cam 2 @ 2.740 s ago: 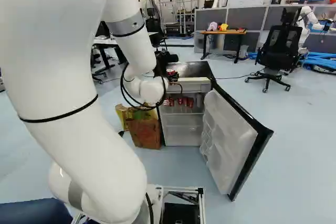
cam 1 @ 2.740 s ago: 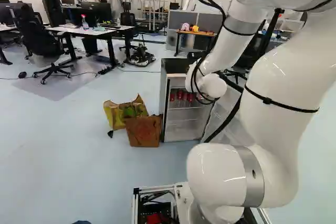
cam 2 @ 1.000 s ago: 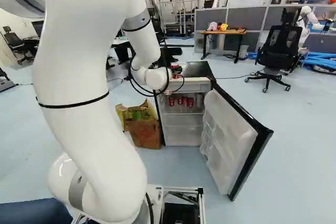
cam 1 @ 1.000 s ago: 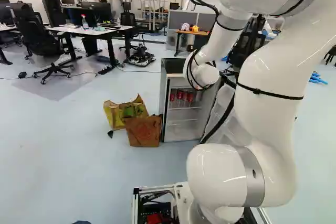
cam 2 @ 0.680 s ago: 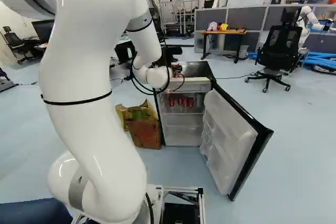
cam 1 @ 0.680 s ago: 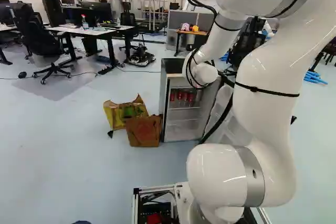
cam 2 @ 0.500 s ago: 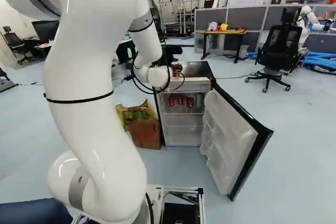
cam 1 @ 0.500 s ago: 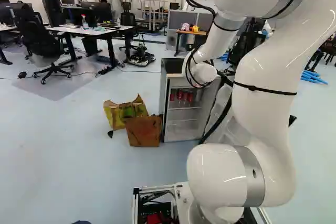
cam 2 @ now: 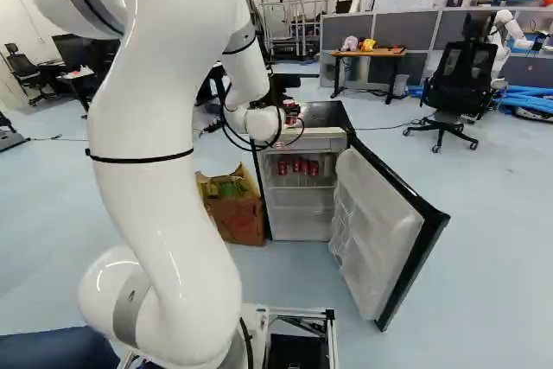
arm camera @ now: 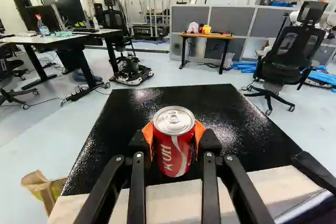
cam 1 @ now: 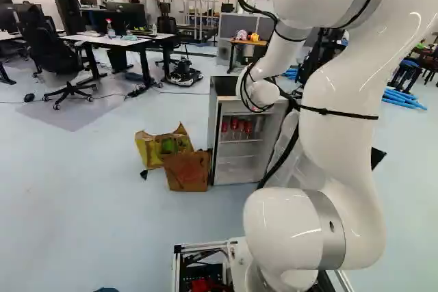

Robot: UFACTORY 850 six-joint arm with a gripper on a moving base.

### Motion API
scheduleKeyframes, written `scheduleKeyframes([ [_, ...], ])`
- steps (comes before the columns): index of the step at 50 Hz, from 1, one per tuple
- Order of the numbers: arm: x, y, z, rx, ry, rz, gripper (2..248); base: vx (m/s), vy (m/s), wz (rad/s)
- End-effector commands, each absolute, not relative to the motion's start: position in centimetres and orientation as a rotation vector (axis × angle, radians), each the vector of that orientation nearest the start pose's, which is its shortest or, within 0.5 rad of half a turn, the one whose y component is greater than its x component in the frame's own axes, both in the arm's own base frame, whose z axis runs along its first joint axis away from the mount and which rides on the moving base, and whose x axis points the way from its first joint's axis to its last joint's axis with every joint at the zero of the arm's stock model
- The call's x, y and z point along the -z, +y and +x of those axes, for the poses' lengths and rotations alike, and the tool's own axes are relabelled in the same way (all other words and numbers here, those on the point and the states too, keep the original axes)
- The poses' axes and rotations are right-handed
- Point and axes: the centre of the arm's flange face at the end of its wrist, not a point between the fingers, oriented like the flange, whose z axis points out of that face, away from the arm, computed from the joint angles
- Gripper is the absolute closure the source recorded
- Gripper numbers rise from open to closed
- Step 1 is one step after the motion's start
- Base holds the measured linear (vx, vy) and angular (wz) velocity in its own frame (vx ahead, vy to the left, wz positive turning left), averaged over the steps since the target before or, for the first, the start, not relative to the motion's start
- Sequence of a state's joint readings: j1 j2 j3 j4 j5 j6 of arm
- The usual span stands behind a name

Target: Grab a drink from the fridge

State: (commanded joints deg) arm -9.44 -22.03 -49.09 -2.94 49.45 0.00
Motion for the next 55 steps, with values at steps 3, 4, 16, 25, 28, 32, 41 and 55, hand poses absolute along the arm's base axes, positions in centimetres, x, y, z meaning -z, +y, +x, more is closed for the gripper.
scheduleKeyframes([
  [3, -39.3, -8.9, 55.7, 1.994, 0.127, -2.542, 154, 0.0, 0.0, 0.0],
  [4, -39.2, -8.9, 55.8, 1.992, 0.127, -2.543, 154, 0.0, 0.0, 0.0],
  [16, -38.8, -8.9, 57.1, 1.965, 0.125, -2.561, 154, 0.0, 0.0, 0.0],
  [25, -38.5, -8.9, 57.9, 1.944, 0.123, -2.576, 154, 0.0, 0.0, 0.0],
  [28, -38.5, -8.9, 58.0, 1.944, 0.123, -2.576, 154, 0.0, 0.0, 0.0],
  [32, -38.5, -8.9, 58.0, 1.944, 0.123, -2.576, 154, 0.0, 0.0, 0.0],
  [41, -38.5, -8.9, 58.0, 1.944, 0.123, -2.576, 154, 0.0, 0.0, 0.0],
  [55, -38.5, -8.9, 58.0, 1.944, 0.123, -2.576, 94, 0.0, 0.0, 0.0],
])
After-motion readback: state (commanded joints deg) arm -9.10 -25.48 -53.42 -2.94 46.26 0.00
